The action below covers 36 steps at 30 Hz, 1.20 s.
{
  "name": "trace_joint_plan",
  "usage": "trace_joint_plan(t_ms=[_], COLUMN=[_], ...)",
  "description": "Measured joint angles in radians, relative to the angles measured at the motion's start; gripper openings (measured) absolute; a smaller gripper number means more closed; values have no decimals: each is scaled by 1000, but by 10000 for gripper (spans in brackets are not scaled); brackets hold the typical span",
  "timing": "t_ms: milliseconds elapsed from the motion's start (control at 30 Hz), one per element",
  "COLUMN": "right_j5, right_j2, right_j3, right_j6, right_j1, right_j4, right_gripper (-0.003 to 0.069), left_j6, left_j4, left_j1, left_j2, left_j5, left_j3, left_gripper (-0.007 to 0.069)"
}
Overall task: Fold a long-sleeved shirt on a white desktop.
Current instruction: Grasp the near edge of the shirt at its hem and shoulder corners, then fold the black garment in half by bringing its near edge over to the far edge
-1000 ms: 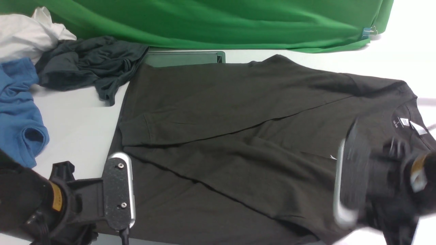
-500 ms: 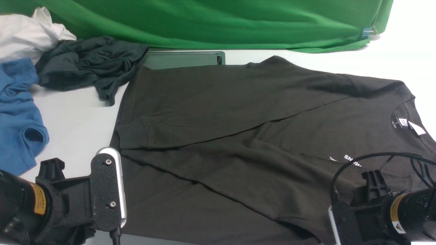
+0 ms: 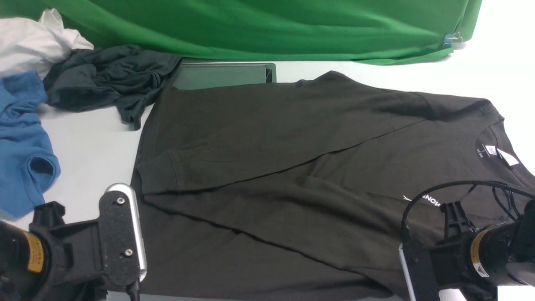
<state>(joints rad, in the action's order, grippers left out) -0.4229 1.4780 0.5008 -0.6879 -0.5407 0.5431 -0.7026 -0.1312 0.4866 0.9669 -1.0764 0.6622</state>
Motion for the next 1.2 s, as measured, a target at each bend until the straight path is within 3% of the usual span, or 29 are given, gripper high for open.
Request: trace_joint_plan(t_ms=[100,233,433,600,767,1000,1200], right_j5=[-118,-362,-460,-431,-336,-295,-267], right_j2=[-65,-272,-374,-325,-189,-23,98], right_j3=[-14,-15,5,80,217,385,531], right_j6=[3,3,44,76,78,79,88], right_j1=[-31,-69,-69,-48,74,191,230], right_j4=[-65,-267,-325,-325,-327,-336,-342], right_gripper=[41,40,40,39,39,39,39], left_j6=[25,56,172,291,387,398,400], left_j4=[21,66,48,-12,-47,15,48], left_j1=[0,0,0,0,-62,-223,-321], left_j2=[-28,-88,-116,-72,52,228,337], left_j5=[-35,-86,-23,53,192,342,457], left_j3=[0,0,0,0,0,53,146], left_gripper=[39,39,39,39,39,39,39])
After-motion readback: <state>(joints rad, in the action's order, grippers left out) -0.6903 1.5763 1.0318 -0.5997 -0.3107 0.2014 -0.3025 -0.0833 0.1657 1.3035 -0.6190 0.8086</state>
